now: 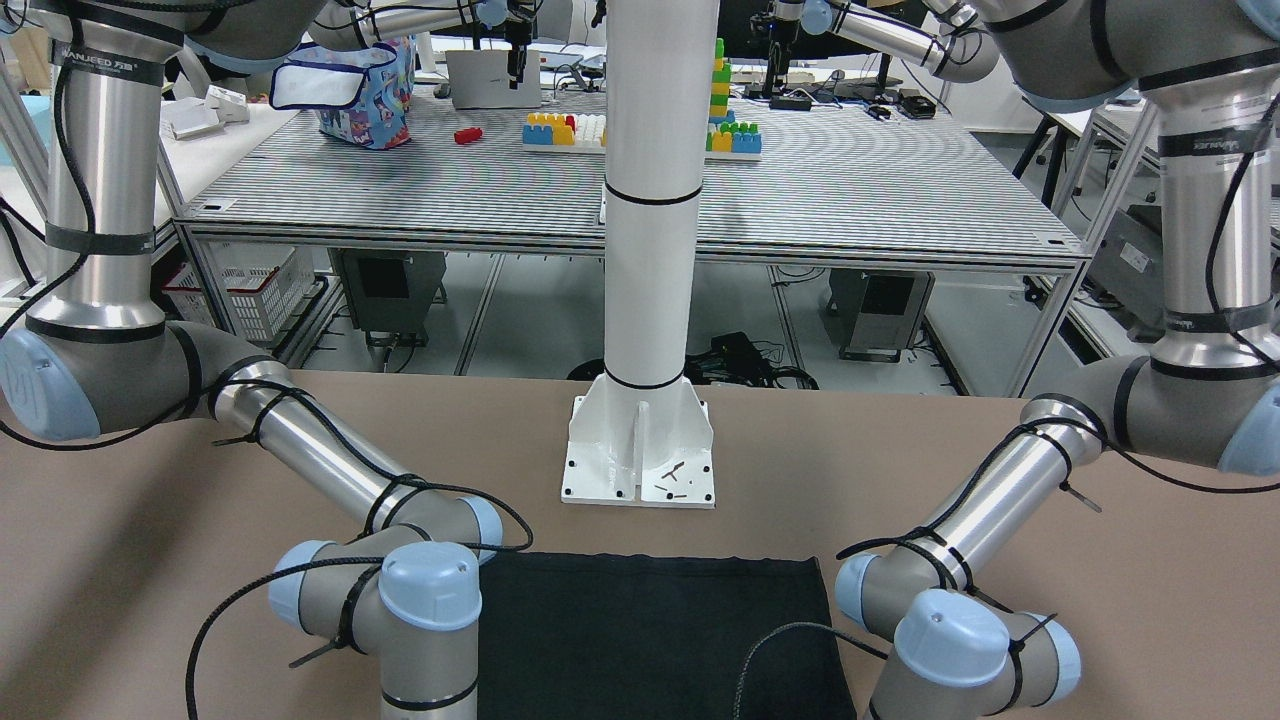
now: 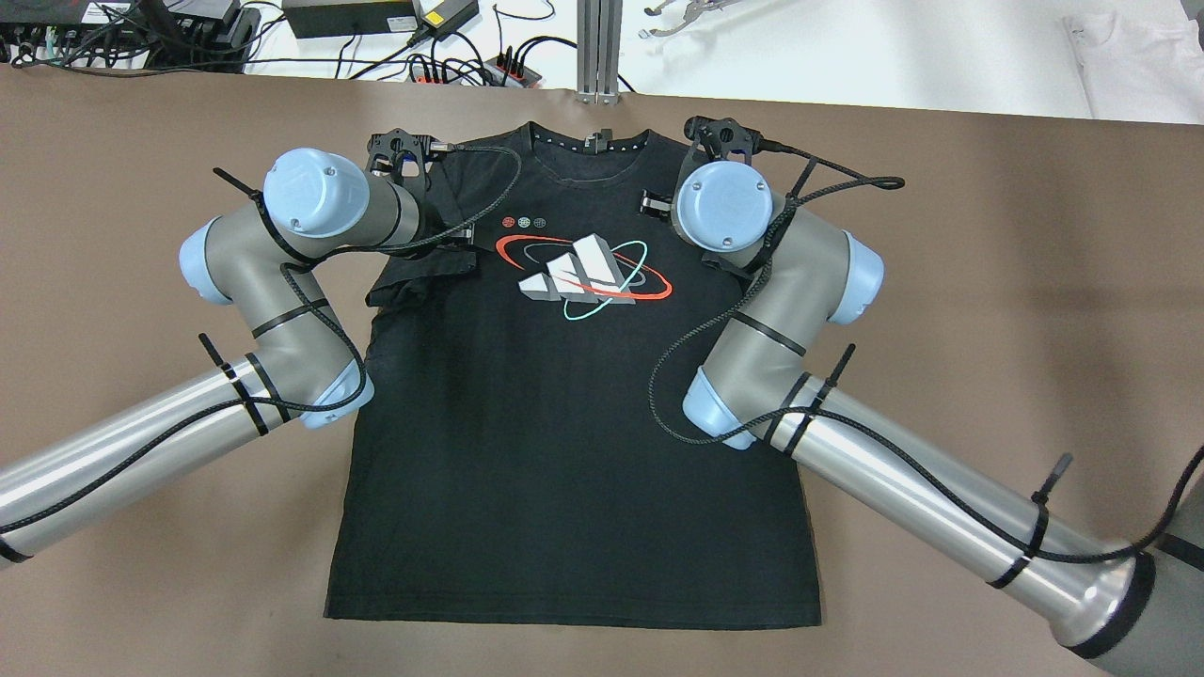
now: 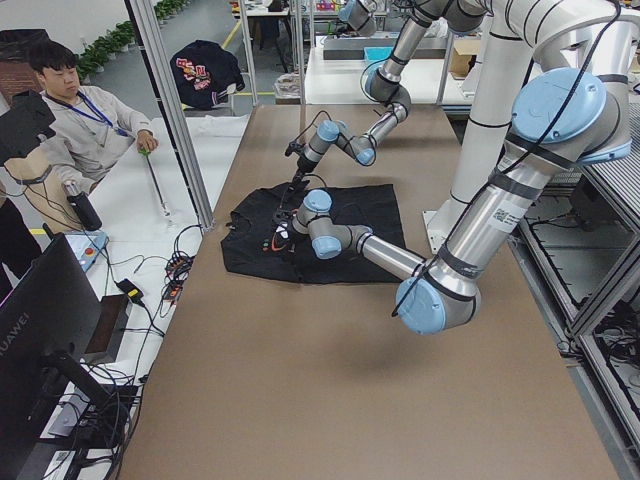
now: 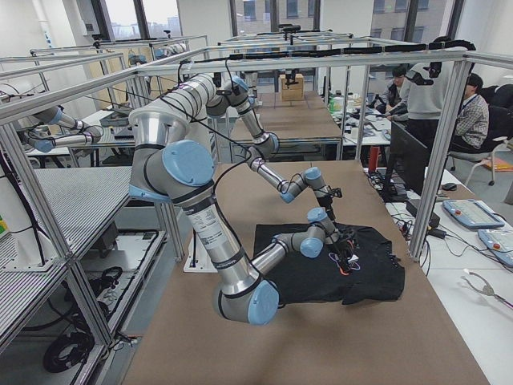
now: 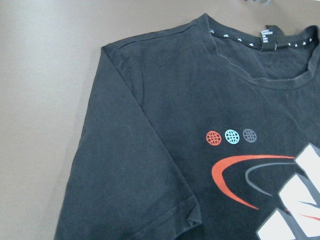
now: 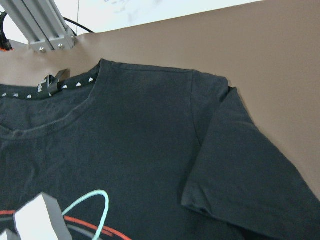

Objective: Fold clothes
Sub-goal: 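Move both grippers down to the shirt hem corners nearest the robot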

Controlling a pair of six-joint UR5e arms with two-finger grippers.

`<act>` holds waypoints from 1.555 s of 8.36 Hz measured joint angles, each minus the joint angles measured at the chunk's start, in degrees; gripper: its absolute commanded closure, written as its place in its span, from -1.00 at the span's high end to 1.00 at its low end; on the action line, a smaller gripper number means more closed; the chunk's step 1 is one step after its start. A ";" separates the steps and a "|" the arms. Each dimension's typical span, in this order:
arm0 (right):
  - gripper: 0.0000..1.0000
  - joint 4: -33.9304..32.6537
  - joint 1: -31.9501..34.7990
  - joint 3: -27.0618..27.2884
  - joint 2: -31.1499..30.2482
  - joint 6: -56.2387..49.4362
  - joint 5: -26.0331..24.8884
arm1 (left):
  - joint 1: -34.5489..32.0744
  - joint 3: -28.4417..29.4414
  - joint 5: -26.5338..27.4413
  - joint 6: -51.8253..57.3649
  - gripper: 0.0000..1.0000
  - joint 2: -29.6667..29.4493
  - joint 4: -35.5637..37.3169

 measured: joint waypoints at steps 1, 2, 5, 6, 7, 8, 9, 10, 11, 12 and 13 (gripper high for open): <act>0.89 -0.55 -1.82 5.17 -3.78 0.40 0.25 | 0.19 -4.60 0.13 -2.20 1.00 3.65 0.01; 0.88 -1.60 -3.63 10.06 -6.97 1.27 0.40 | 0.49 -9.43 0.20 -5.09 1.00 7.63 0.00; 0.88 -4.30 -10.33 24.61 -17.69 6.65 0.11 | 5.45 -23.65 2.73 -13.99 1.00 20.44 -0.09; 0.88 -4.16 -13.21 28.31 -21.36 10.54 -0.87 | 8.63 -28.02 5.11 -17.43 1.00 24.36 -0.17; 0.87 -3.97 -16.54 31.39 -24.32 15.42 -2.97 | 12.16 -31.66 7.82 -20.68 1.00 27.61 -0.22; 0.88 -3.87 -19.89 33.98 -26.70 19.41 -5.19 | 15.22 -34.18 9.74 -23.71 1.00 29.91 -0.25; 0.88 -3.66 -23.52 36.37 -29.49 23.09 -7.48 | 18.50 -36.42 11.58 -26.02 1.00 32.20 -0.37; 0.88 -2.54 -27.08 37.95 -32.93 25.91 -10.50 | 21.89 -38.59 13.70 -27.73 1.00 34.60 -0.42; 0.88 0.76 -30.15 39.05 -37.67 27.48 -13.22 | 25.37 -40.23 16.00 -29.13 1.00 36.99 -0.46; 0.89 5.61 -32.31 39.65 -42.58 28.07 -14.90 | 28.81 -41.16 18.44 -30.36 1.00 38.99 -0.49; 0.89 8.65 -33.36 39.83 -45.50 27.96 -15.64 | 31.58 -41.55 20.55 -31.38 0.99 40.47 -0.47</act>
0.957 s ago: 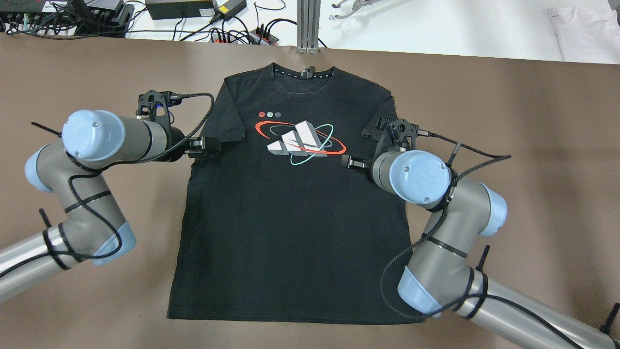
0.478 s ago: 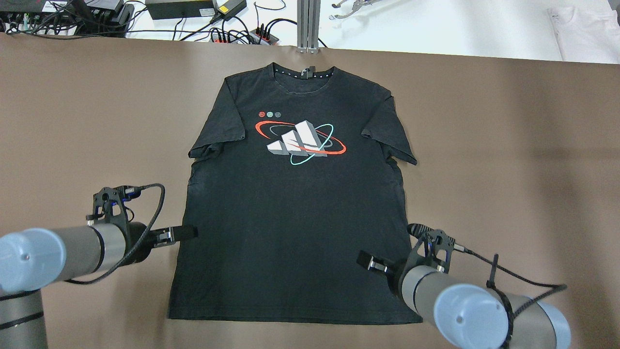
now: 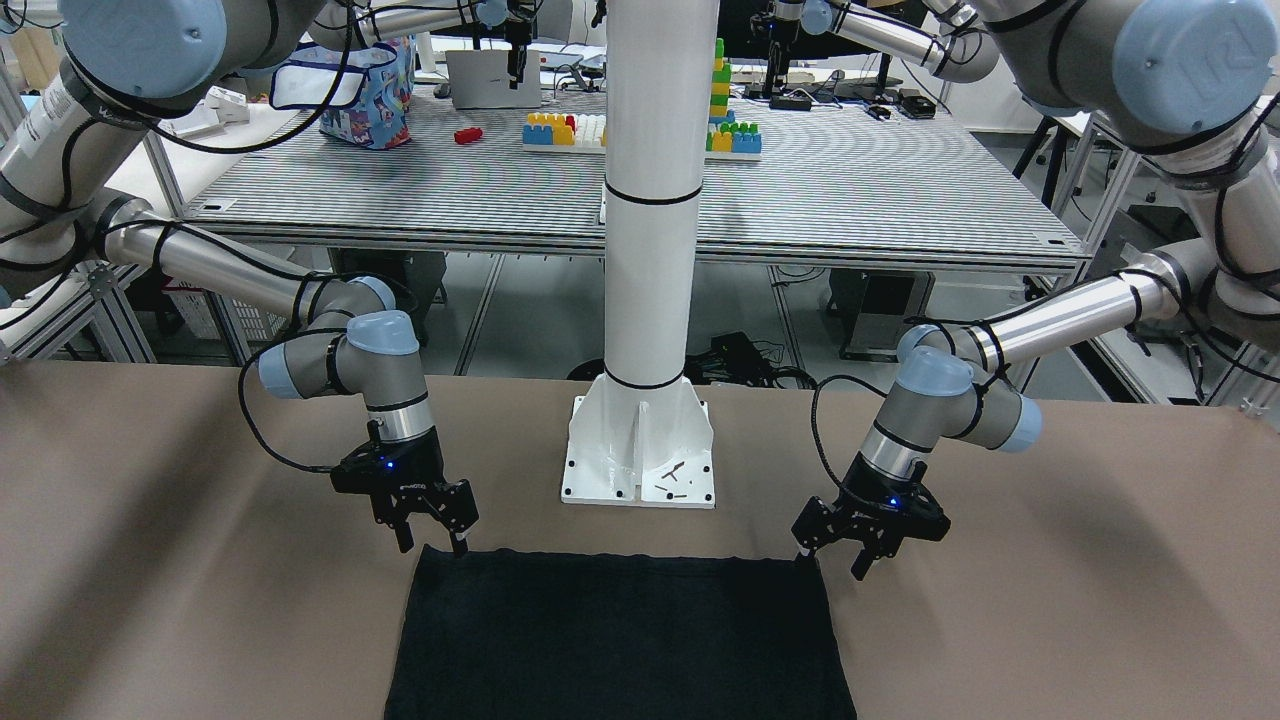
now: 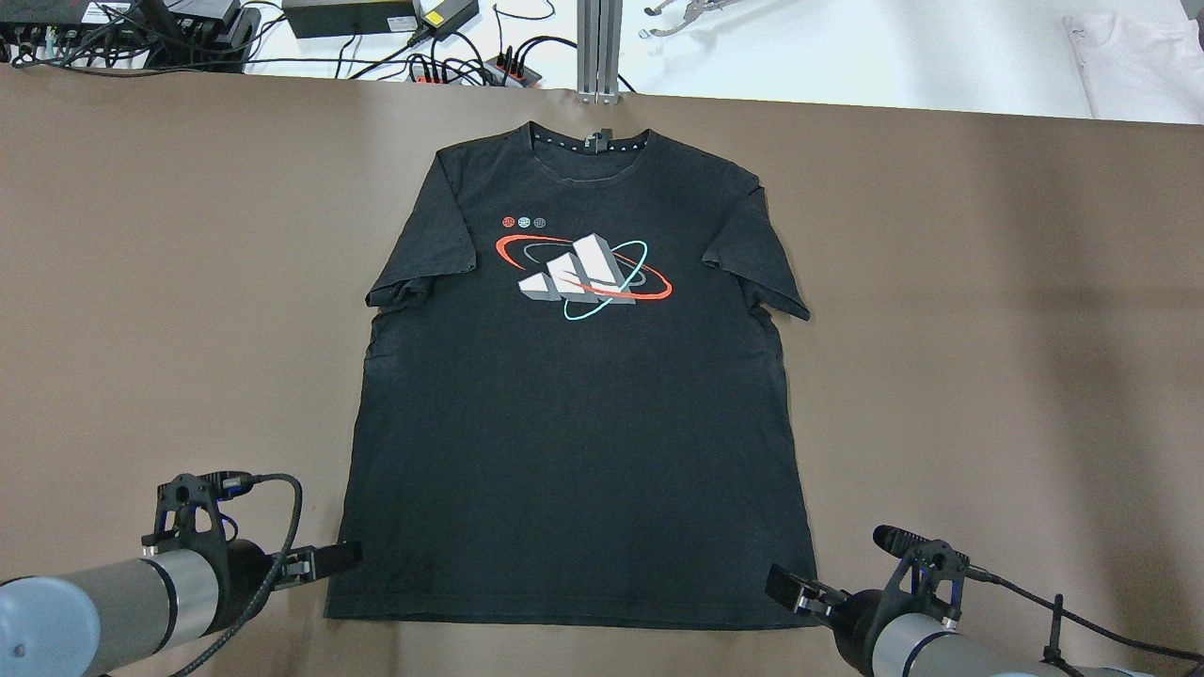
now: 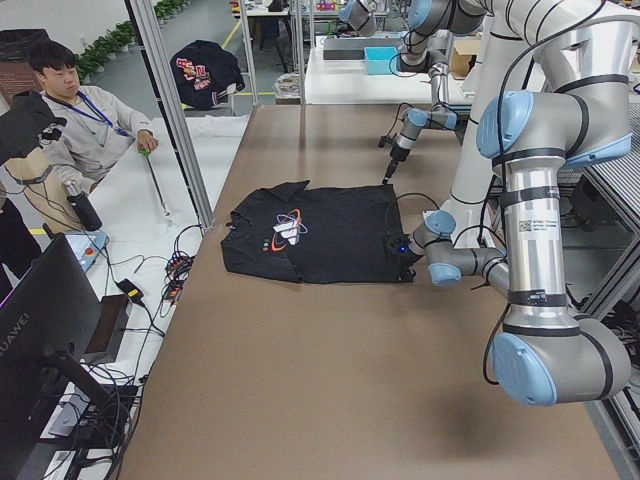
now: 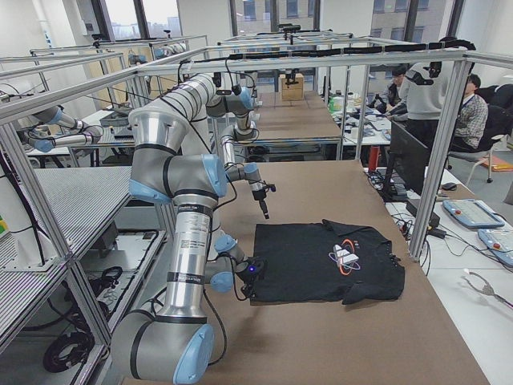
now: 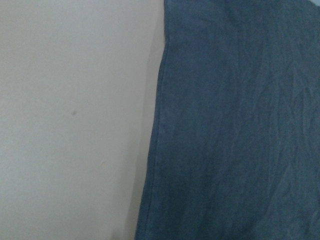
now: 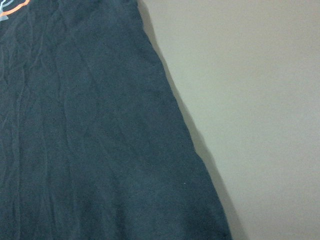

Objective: Fold clothes
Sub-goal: 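Move both grippers down to the shirt hem corners nearest the robot, then grasp the hem corners with both grippers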

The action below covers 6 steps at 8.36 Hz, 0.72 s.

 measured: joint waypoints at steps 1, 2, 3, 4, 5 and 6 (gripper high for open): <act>0.89 1.35 -0.43 -0.07 -1.34 -0.51 -0.24 | 2.33 0.09 1.98 -0.54 0.65 1.30 0.03; 0.89 1.90 -0.60 -0.16 -1.90 -0.96 -0.33 | 4.42 0.44 4.01 -0.78 0.25 2.17 0.08; 0.89 2.11 -0.65 -0.23 -2.12 -1.20 -0.39 | 5.89 0.72 5.40 -0.81 0.23 2.57 0.19; 0.89 2.18 -0.68 -0.30 -2.20 -1.31 -0.42 | 6.98 0.92 6.09 -0.63 0.22 2.72 0.36; 0.89 2.21 -0.70 -0.37 -2.22 -1.39 -0.44 | 7.87 1.06 6.41 -0.47 0.19 2.71 0.68; 0.89 2.22 -0.74 -0.41 -2.23 -1.43 -0.44 | 8.55 1.16 6.57 -0.34 0.16 2.62 1.15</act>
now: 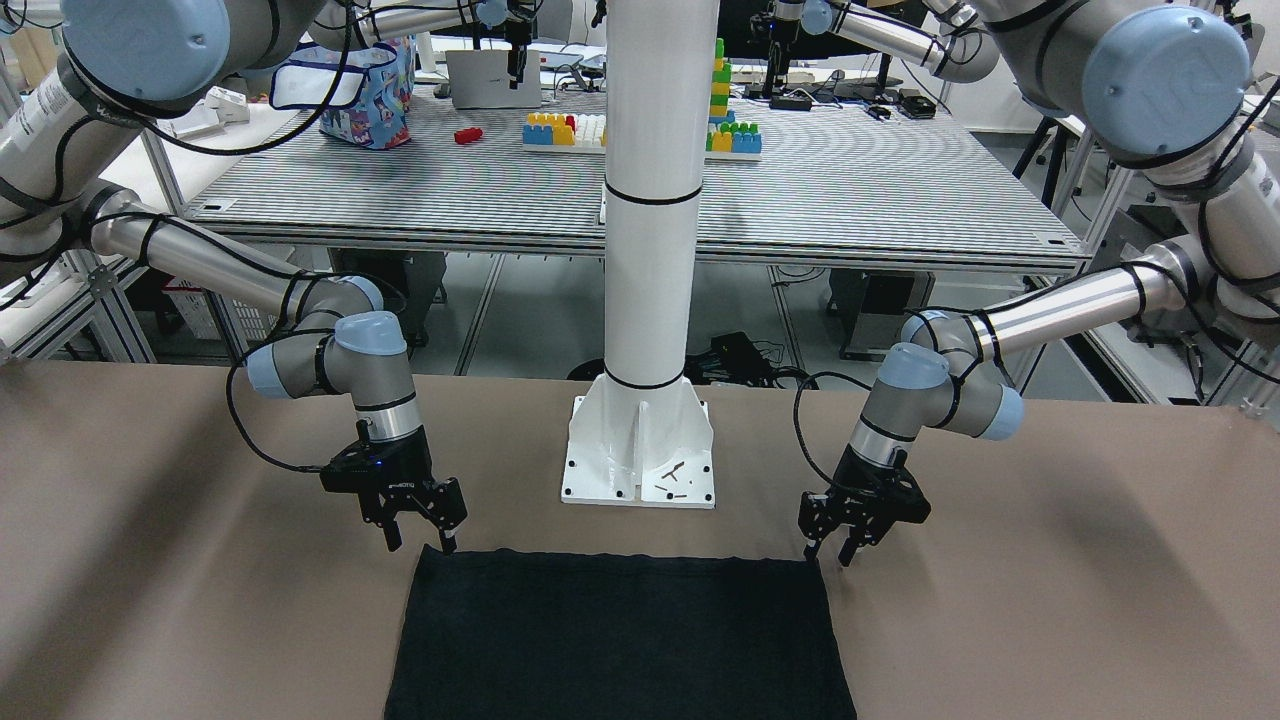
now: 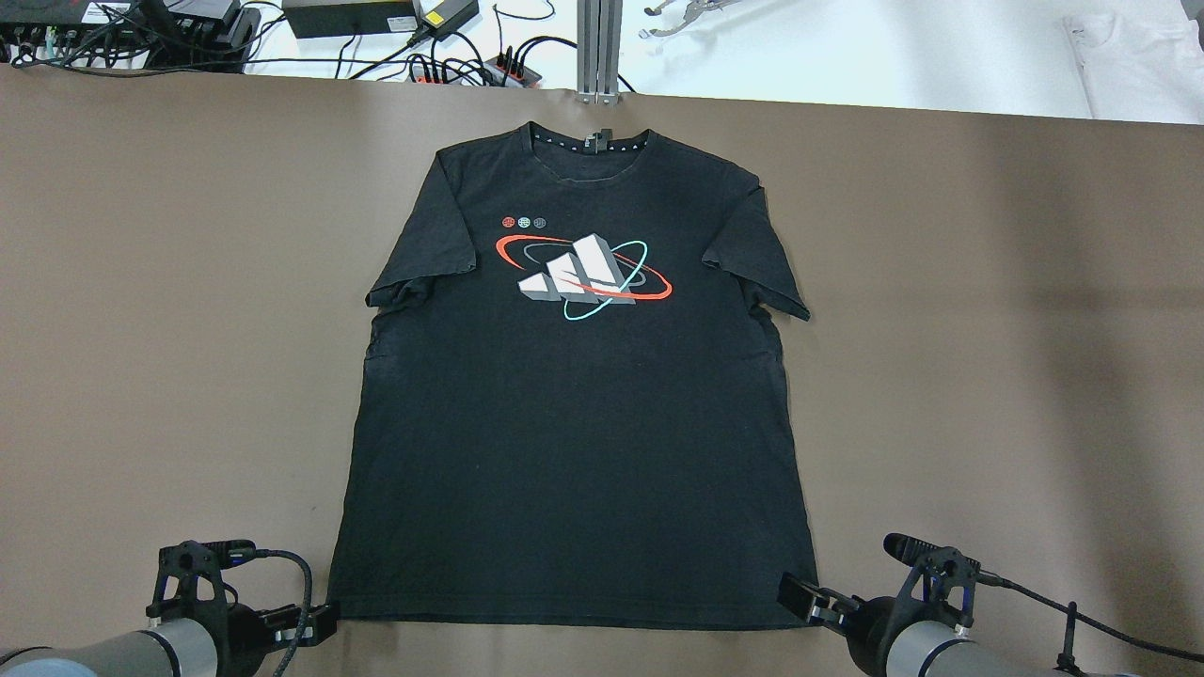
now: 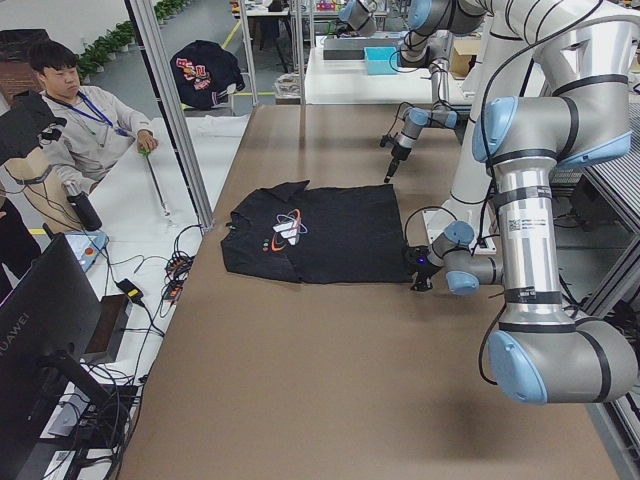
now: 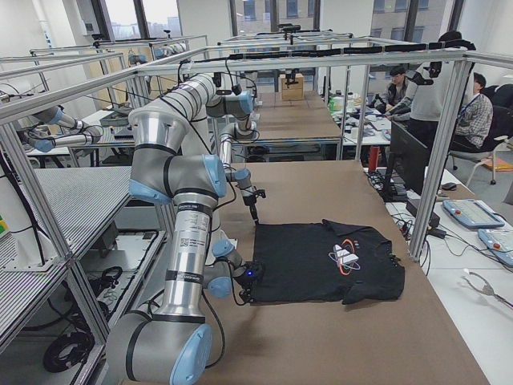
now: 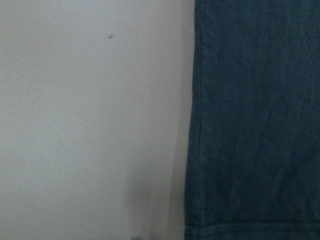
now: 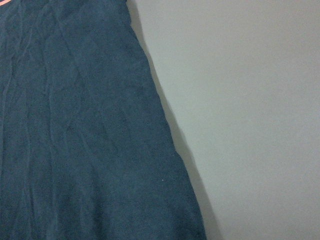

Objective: Fold clothes
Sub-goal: 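Grasp the hem corners with both grippers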

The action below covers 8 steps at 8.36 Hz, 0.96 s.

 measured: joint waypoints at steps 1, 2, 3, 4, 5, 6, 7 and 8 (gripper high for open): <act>0.89 -0.01 -0.02 -0.03 -0.01 -0.02 0.00 | 0.60 0.07 0.10 0.06 0.16 -0.14 0.34; 0.89 -0.12 -0.03 -0.05 0.00 -0.03 0.00 | 0.99 0.11 0.14 0.10 0.16 -0.26 0.56; 0.89 -0.31 -0.04 -0.13 0.06 -0.07 0.00 | 1.20 0.19 0.13 0.14 0.16 -0.39 0.67; 0.89 -0.43 -0.04 -0.17 0.12 -0.10 0.00 | 1.30 0.29 0.12 0.17 0.14 -0.69 0.71; 0.89 -0.48 -0.05 -0.16 0.22 -0.11 -0.01 | 1.33 0.40 0.10 0.19 -0.01 -1.22 0.79; 0.89 -0.51 -0.14 -0.15 0.28 -0.12 0.00 | 1.32 0.53 0.10 0.19 -0.12 -1.68 1.10; 0.89 -0.51 -0.18 -0.13 0.31 -0.12 -0.01 | 1.26 0.61 0.13 0.20 -0.30 -2.38 1.92; 0.89 -0.52 -0.24 -0.09 0.33 -0.12 0.00 | 1.23 0.63 0.16 0.20 -0.36 -3.13 2.94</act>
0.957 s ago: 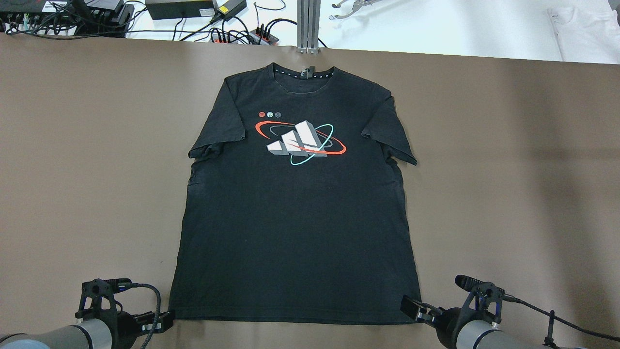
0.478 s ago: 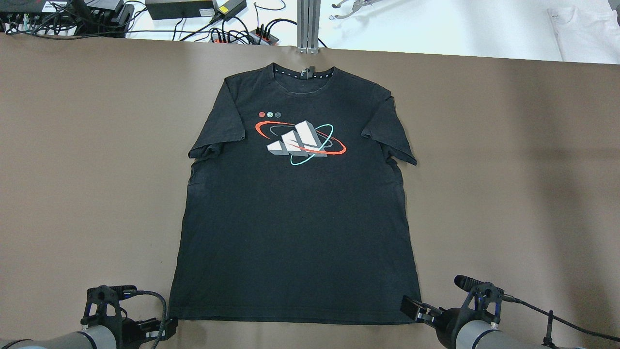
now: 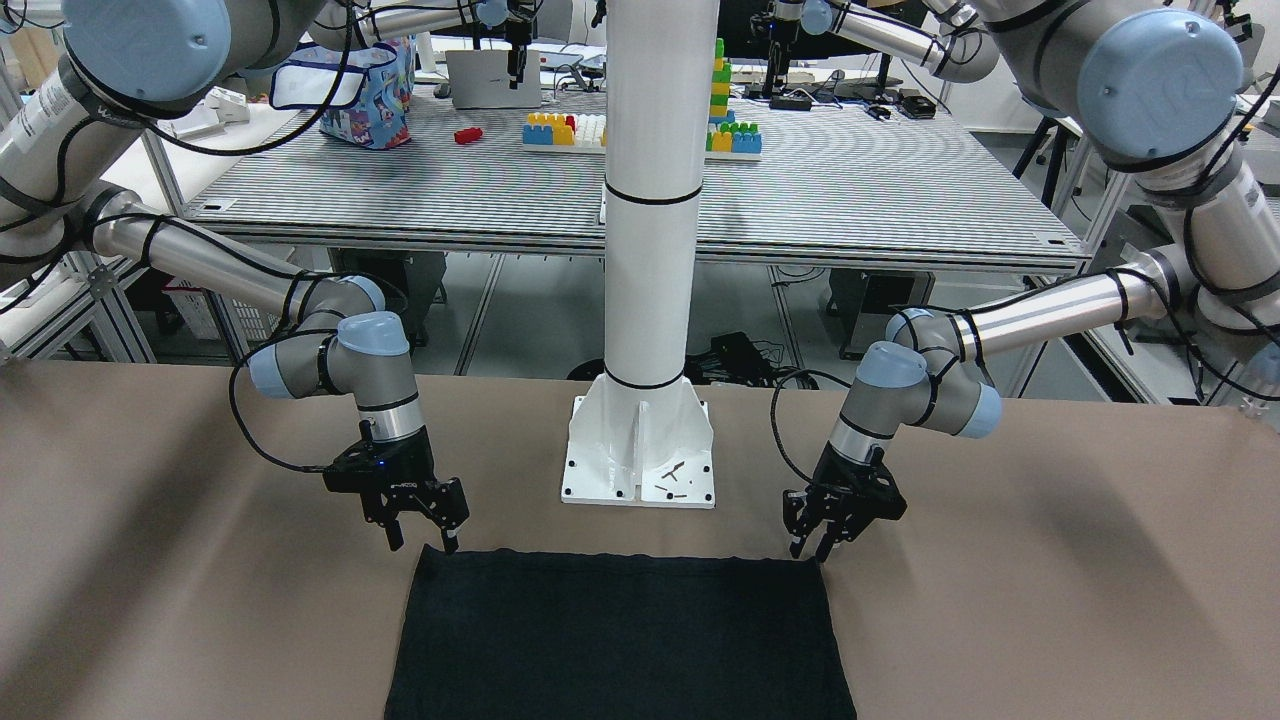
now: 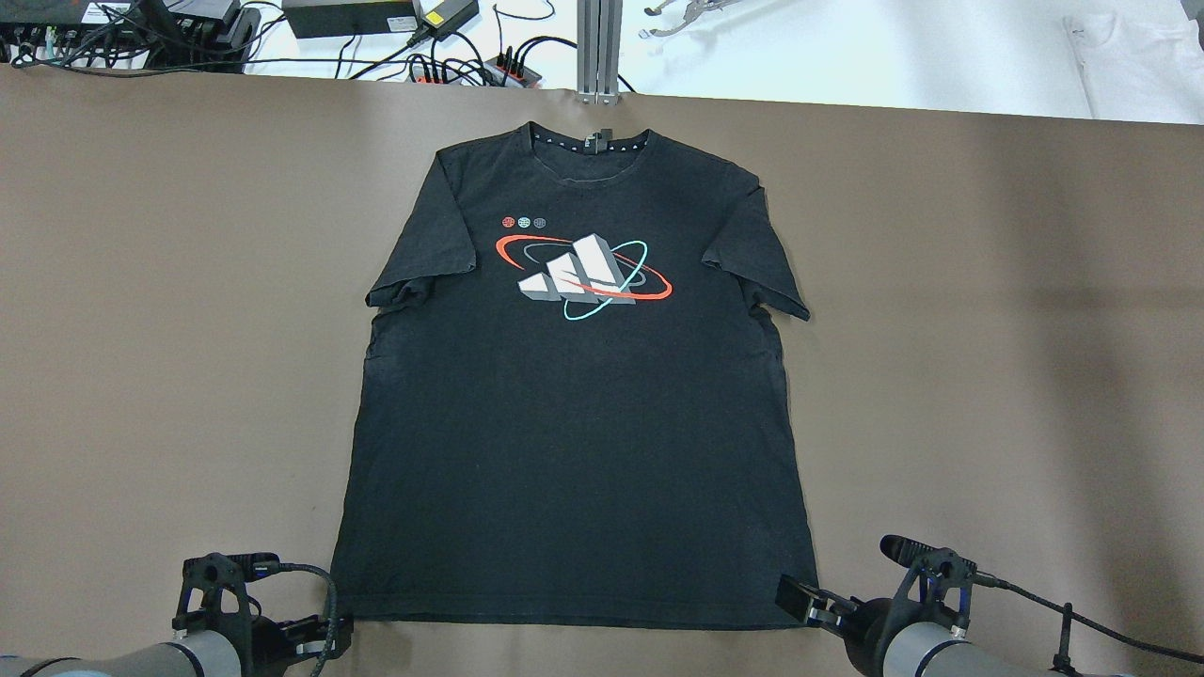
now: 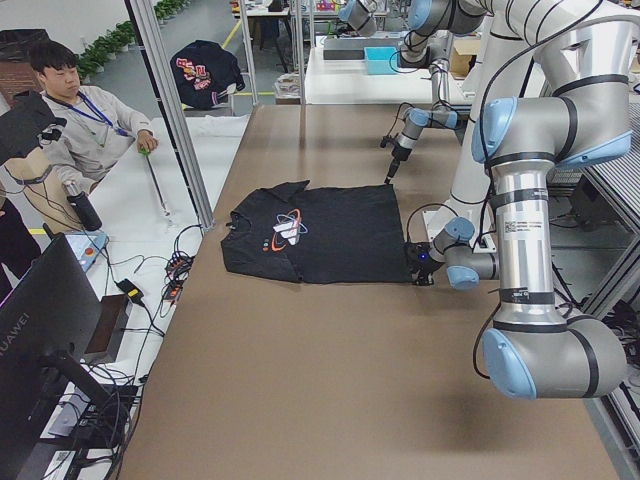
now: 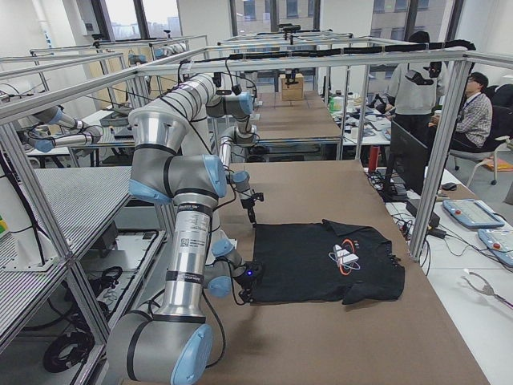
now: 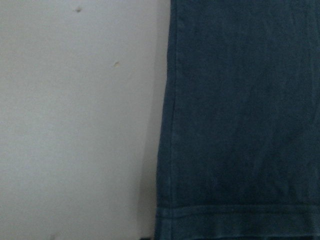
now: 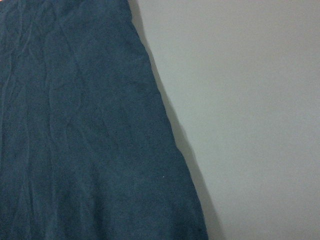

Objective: Fold clothes
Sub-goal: 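Grasp the hem corners with both grippers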

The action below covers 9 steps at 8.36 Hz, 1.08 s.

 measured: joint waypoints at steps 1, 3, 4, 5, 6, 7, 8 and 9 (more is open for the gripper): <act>0.89 0.00 0.00 0.02 0.00 0.00 0.00 | -0.03 0.00 0.01 0.00 -0.36 -0.47 0.55; 0.89 0.00 0.01 -0.01 0.01 0.00 0.00 | -0.30 -0.04 0.02 0.05 -0.35 -0.80 0.95; 0.89 0.00 0.01 -0.04 0.01 0.00 0.00 | -0.56 -0.04 0.02 0.11 -0.35 -0.71 1.00; 0.89 0.00 0.02 -0.07 0.01 -0.04 0.00 | -0.76 -0.04 -0.02 0.19 -0.35 -0.60 1.03; 0.89 0.00 0.02 -0.07 0.05 -0.36 0.00 | -0.90 -0.05 -0.04 0.23 -0.56 -0.54 1.04; 0.89 0.00 0.02 -0.08 0.07 -0.66 0.00 | -1.04 -0.05 -0.06 0.28 -1.00 -0.52 1.04; 0.89 0.00 0.02 -0.11 0.05 -0.84 0.00 | -1.20 -0.05 -0.10 0.33 -1.00 -0.50 1.05; 0.89 0.00 0.02 -0.12 0.03 -0.92 0.00 | -1.29 -0.05 -0.12 0.38 -1.00 -0.49 1.05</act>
